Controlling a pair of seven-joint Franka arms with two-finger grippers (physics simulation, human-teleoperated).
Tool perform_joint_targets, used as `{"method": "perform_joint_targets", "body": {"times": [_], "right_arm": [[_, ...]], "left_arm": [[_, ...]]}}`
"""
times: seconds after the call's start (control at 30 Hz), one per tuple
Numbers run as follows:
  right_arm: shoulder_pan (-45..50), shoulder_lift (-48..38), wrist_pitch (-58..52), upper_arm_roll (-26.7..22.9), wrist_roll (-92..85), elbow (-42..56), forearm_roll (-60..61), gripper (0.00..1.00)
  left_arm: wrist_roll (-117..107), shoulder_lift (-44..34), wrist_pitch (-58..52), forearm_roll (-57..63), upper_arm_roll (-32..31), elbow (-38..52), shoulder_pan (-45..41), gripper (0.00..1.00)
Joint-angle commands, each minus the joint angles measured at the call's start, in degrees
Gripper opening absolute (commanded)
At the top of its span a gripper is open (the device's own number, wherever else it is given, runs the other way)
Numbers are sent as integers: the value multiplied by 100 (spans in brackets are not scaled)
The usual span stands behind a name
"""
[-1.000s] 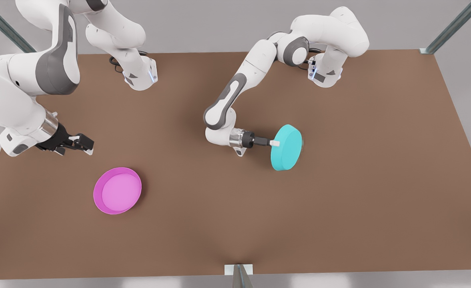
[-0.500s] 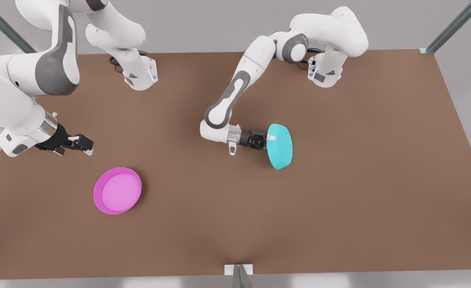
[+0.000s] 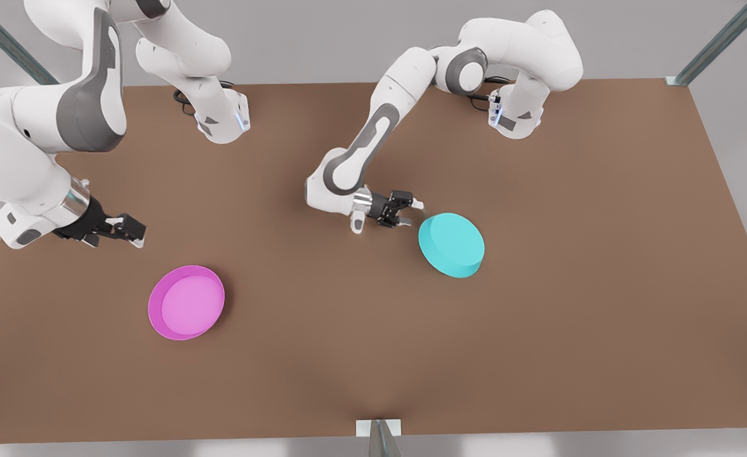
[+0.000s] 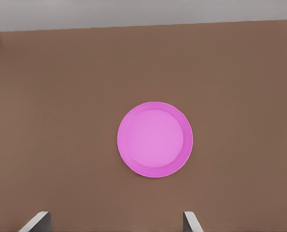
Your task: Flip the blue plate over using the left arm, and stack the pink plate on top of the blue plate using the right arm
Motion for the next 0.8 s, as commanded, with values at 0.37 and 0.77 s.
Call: {"method": "perform_joint_targets", "body": {"times": [0.37,0.77], "right_arm": [[-278,1915,717,-88,-1051,723,26,100],[-1131,3260,2115,-159,-3819,283,2514,100]], "left_arm": [[4395,-3779,-84,-1659,-1360,-22,4456,100],[5600,-4993,2246,-1202,-3533,-1684,7930,100]]}}
